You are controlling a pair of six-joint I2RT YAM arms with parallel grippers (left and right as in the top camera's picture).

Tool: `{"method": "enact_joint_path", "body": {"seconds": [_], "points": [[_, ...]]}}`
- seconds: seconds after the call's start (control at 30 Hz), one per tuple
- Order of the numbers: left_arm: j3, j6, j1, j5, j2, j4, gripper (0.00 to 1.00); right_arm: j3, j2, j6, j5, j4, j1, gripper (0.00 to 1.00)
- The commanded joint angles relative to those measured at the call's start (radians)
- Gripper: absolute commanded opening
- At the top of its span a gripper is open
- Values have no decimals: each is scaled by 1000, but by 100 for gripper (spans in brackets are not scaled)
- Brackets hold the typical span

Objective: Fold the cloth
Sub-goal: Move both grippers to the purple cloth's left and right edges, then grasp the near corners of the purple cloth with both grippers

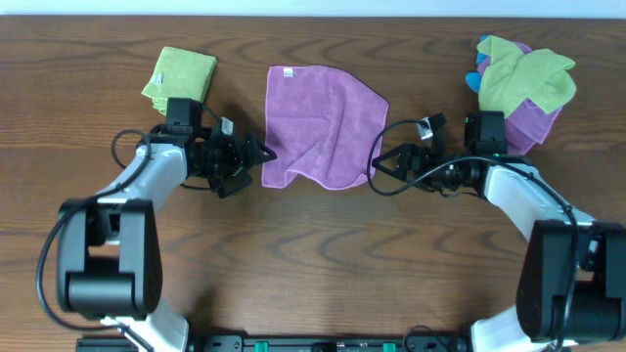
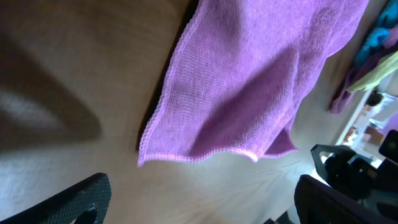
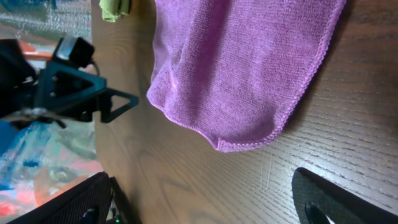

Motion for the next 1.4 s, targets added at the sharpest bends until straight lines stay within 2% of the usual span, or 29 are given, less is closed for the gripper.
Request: {"method": "enact_joint_path", "body": {"seconds": [0.0, 0.37, 0.4, 0.43, 0.47, 0.67, 0.77, 0.97, 1.13, 1.37], "points": [[10, -40, -10, 68, 57, 48, 95, -4, -5, 13, -33, 2, -11, 93], [10, -128, -62, 84, 159, 190, 96, -4, -5, 13, -55, 2, -11, 93], [10, -129, -67, 84, 162, 196, 99, -4, -5, 13, -55, 2, -11, 93], [10, -131, -71, 82, 165, 203, 94, -4, -5, 13, -55, 1, -11, 93], [10, -131, -75, 80, 166, 207, 81, -4, -5, 13, -55, 1, -11, 93], [10, -130, -83, 57, 166, 228, 19, -4, -5, 13, -55, 0, -10, 93], [10, -126, -83, 49, 166, 228, 6, -4, -5, 13, -55, 0, -10, 94], [10, -127, -83, 83, 166, 229, 6, -5, -4, 13, -6, -8, 10, 95], [10, -126, -83, 107, 166, 228, 6, -13, -4, 13, 110, 15, 63, 89], [10, -119, -83, 140, 165, 228, 6, -24, -4, 125, 261, 35, 137, 86]]}}
